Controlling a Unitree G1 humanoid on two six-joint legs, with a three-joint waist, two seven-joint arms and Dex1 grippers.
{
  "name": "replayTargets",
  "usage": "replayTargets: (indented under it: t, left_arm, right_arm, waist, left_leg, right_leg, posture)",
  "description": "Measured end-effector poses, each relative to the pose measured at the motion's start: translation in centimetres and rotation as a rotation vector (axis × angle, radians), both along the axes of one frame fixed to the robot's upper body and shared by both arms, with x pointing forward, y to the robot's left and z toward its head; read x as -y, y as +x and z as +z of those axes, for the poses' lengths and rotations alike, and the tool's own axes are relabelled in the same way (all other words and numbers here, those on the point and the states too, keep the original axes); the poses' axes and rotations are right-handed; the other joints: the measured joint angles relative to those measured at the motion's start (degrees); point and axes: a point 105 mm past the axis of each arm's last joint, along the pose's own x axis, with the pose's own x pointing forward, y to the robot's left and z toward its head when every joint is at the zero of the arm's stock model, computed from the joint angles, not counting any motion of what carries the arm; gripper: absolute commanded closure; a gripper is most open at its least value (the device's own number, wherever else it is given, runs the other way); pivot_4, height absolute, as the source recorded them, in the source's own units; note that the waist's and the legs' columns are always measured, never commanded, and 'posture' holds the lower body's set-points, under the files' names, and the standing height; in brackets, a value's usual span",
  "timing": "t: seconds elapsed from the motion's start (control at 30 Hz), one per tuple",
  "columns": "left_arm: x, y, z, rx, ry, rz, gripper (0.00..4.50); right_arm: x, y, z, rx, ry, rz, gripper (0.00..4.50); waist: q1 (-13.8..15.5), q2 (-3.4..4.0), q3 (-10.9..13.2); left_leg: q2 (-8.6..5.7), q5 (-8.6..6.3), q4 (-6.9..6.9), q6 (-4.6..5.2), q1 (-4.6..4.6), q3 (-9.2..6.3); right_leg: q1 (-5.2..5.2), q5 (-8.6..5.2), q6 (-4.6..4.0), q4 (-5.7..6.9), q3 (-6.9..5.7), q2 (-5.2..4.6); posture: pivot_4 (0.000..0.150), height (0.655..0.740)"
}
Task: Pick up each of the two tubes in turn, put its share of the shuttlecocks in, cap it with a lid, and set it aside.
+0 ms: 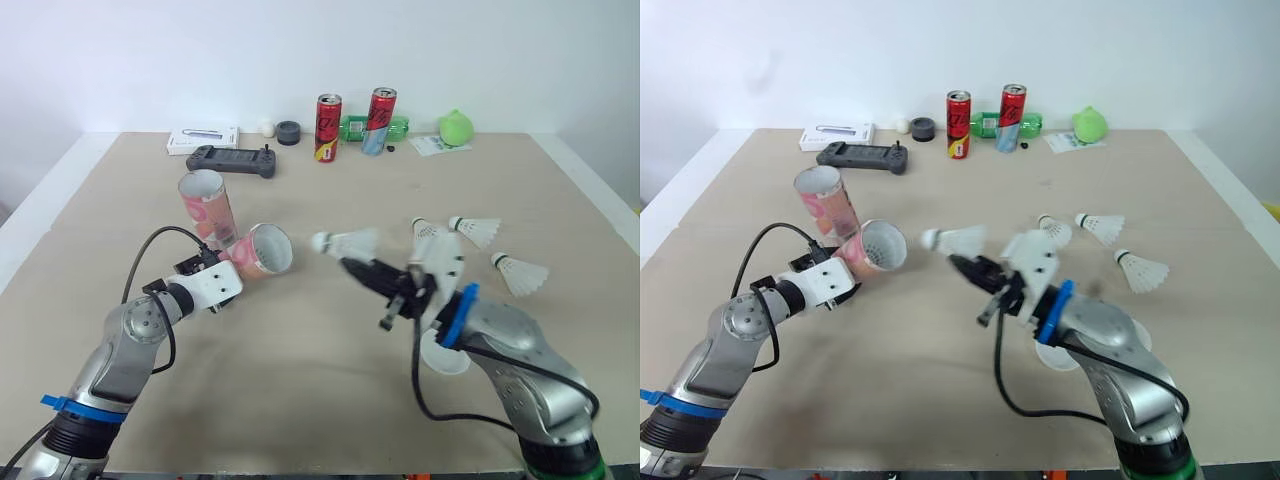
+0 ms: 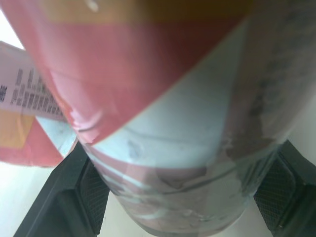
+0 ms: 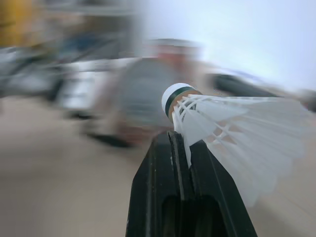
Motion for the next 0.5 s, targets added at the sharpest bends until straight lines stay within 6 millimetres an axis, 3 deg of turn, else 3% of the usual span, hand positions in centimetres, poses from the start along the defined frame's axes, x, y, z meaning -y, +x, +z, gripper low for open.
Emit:
replayTargets:
  t: [0.13, 0.23, 0.33, 0.37, 0.4, 0.43, 0.5]
  left_arm:
    - [0.1, -0.1, 0.1, 0.004, -0.001, -0.003, 0.94]
    - [0.3, -0.3, 0.1, 0.007, -0.009, -0.004, 0.94]
    - [0.3, -0.4, 0.1, 0.008, -0.009, 0.002, 0.94]
    - [0.3, -0.4, 0.1, 0.008, -0.010, 0.006, 0.94]
    - [0.3, -0.4, 0.1, 0.007, -0.013, 0.009, 0.94]
    - [0.3, -0.4, 0.1, 0.007, -0.013, 0.010, 0.94]
    - [0.3, -0.4, 0.1, 0.009, -0.017, 0.014, 0.94]
  right_arm:
    - [-1.9, 2.3, 0.5, 0.046, -0.057, 0.048, 4.44]
    - [-3.8, 2.4, -0.1, 0.087, -0.144, 0.126, 4.44]
    - [-4.6, 2.0, -0.3, 0.104, -0.182, 0.186, 3.61]
    - [-4.7, 1.9, 0.0, 0.113, -0.185, 0.198, 3.10]
    - [-4.8, 1.7, 0.1, 0.114, -0.190, 0.219, 3.10]
    - [-4.8, 1.7, 0.1, 0.113, -0.189, 0.223, 2.52]
    - [-5.1, 1.2, 0.2, 0.088, -0.186, 0.271, 1.90]
  waist:
    - [-0.08, -0.06, -0.03]
    - [0.02, -0.06, -0.03]
    - [0.02, -0.06, -0.03]
    - [0.01, -0.07, -0.04]
    - [0.01, -0.08, -0.04]
    - [0.00, -0.08, -0.04]
    - [-0.03, -0.07, -0.03]
  left_leg:
    - [0.02, 0.01, -0.01, 0.01, -0.14, 0.03]
    - [0.01, 0.00, -0.06, 0.02, -0.21, -0.05]
    - [0.00, -0.03, -0.05, 0.03, -0.24, -0.03]
    - [0.01, -0.03, -0.05, 0.03, -0.23, -0.04]
    - [0.01, -0.03, -0.05, 0.03, -0.23, -0.05]
    - [0.01, -0.03, -0.05, 0.03, -0.22, -0.05]
    - [0.03, -0.03, -0.04, 0.03, -0.23, -0.05]
  right_leg:
    - [0.08, 0.01, 0.02, 0.00, 0.00, 0.04]
    - [0.06, -0.02, 0.13, 0.00, -0.04, 0.07]
    - [0.05, 0.01, 0.27, 0.00, -0.03, 0.05]
    - [0.05, 0.02, 0.28, 0.00, -0.03, 0.06]
    - [0.06, 0.03, 0.27, 0.00, -0.04, 0.07]
    - [0.06, 0.03, 0.27, 0.00, -0.05, 0.07]
    - [0.04, -0.02, 0.10, 0.01, -0.04, 0.07]
  posture:
    - [0.150, 0.7400]
    - [0.150, 0.7400]
    - [0.150, 0.7400]
    - [0.150, 0.7400]
    - [0.150, 0.7400]
    - [0.150, 0.7400]
    - [0.150, 0.7400]
